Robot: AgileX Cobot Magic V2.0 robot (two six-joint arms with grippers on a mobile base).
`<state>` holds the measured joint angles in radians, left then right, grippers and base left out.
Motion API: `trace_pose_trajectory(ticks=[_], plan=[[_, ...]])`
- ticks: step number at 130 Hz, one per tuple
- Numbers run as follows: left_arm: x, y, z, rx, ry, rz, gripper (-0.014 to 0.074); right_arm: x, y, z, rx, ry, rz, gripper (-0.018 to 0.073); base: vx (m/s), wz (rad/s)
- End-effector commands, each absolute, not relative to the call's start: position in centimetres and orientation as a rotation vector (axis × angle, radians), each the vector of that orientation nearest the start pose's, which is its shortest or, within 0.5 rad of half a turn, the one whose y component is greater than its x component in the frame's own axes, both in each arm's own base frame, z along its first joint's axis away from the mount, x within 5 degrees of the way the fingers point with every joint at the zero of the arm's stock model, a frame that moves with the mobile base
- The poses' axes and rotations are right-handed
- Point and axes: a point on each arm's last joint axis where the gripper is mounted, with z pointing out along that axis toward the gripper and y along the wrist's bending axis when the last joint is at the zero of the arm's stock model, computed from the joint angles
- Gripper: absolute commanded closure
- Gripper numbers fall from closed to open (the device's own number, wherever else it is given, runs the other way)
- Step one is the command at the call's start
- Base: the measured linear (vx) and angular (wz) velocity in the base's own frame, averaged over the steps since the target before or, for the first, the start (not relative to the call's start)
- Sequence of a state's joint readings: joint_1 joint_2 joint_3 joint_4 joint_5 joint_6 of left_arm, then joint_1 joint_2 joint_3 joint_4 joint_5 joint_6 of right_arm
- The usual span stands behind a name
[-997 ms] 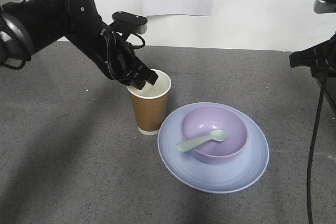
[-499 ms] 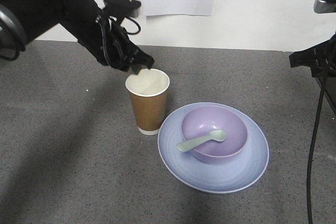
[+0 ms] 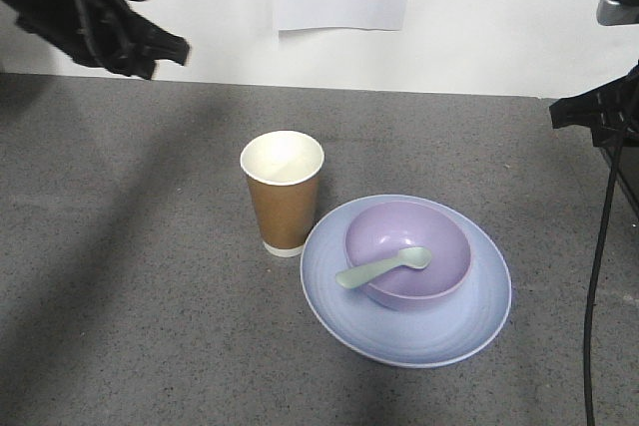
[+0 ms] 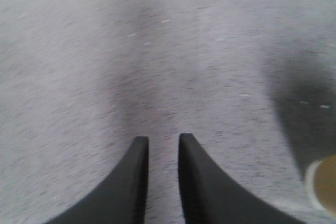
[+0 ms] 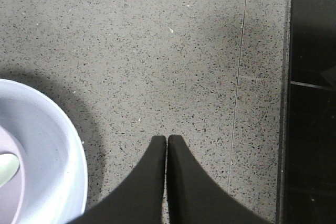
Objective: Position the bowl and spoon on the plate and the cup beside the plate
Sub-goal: 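Release the cup and raise the left gripper away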
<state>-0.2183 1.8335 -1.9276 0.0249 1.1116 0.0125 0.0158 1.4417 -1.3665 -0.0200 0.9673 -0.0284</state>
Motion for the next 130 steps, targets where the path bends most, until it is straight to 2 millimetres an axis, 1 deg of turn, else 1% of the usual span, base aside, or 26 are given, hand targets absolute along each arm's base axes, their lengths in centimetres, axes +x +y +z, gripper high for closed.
trace_pose_trajectory(ticks=[1,4,7,13,27,130], plan=[[38.3,-6.9,41.5,0.216,2.366,-0.068,0.0545,30.0,0.1,38.2,-0.054,2.415,-0.042,0.0565,0.00,0.00],[38.3,-6.8,41.4,0.213,2.366,-0.067,0.0551,30.0,0.1,38.2,-0.054,2.415,-0.042,0.0565,0.00,0.00],[38.2,-6.3,41.3,0.201,2.372,-0.063,0.0579,30.0,0.1,38.2,-0.054,2.415,-0.042,0.0565,0.00,0.00],[38.2,-5.9,41.0,0.189,2.380,-0.057,0.0605,30.0,0.1,38.2,-0.054,2.415,-0.042,0.0565,0.00,0.00],[38.3,-5.8,40.6,0.184,2.384,-0.056,0.0605,30.0,0.1,38.2,-0.054,2.415,-0.042,0.0565,0.00,0.00],[38.1,-5.8,40.5,0.188,2.397,-0.054,0.0604,30.0,0.1,38.2,-0.054,2.415,-0.042,0.0565,0.00,0.00]])
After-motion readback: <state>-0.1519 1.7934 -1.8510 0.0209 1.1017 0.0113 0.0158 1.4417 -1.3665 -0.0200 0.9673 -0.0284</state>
